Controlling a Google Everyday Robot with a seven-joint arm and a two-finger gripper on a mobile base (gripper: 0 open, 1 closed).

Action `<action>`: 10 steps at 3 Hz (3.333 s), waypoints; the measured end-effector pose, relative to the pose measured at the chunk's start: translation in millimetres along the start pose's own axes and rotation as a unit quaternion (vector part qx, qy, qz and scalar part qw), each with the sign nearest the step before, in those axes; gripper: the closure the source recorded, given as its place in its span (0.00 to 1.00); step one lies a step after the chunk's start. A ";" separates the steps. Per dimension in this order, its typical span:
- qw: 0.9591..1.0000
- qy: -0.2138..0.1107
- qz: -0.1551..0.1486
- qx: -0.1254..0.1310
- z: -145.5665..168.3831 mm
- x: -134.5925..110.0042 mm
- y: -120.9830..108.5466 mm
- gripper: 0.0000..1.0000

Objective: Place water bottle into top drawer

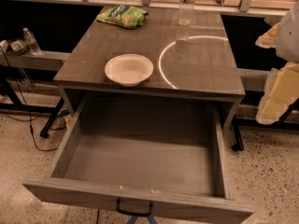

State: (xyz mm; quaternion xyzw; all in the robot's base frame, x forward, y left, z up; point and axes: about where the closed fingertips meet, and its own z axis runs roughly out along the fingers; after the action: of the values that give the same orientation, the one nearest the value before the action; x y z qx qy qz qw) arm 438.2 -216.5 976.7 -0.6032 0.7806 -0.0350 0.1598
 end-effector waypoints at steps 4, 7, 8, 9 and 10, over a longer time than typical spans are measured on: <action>0.988 -0.120 -0.004 0.097 71.8 -85.0 -169.5 0.00; 0.971 -0.184 0.018 0.150 79.8 -116.7 -236.3 0.00; 0.951 -0.211 0.085 0.210 102.4 -129.8 -290.3 0.00; 0.928 -0.239 0.136 0.252 124.1 -133.1 -349.8 0.00; 0.903 -0.272 0.184 0.277 150.9 -138.1 -403.2 0.00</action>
Offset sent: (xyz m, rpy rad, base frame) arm 0.0763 0.0264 -0.0183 0.1551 -0.0378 0.0602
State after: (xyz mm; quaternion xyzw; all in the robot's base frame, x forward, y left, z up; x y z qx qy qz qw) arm 888.0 -172.9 962.3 -0.3667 0.7625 -0.0548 0.5302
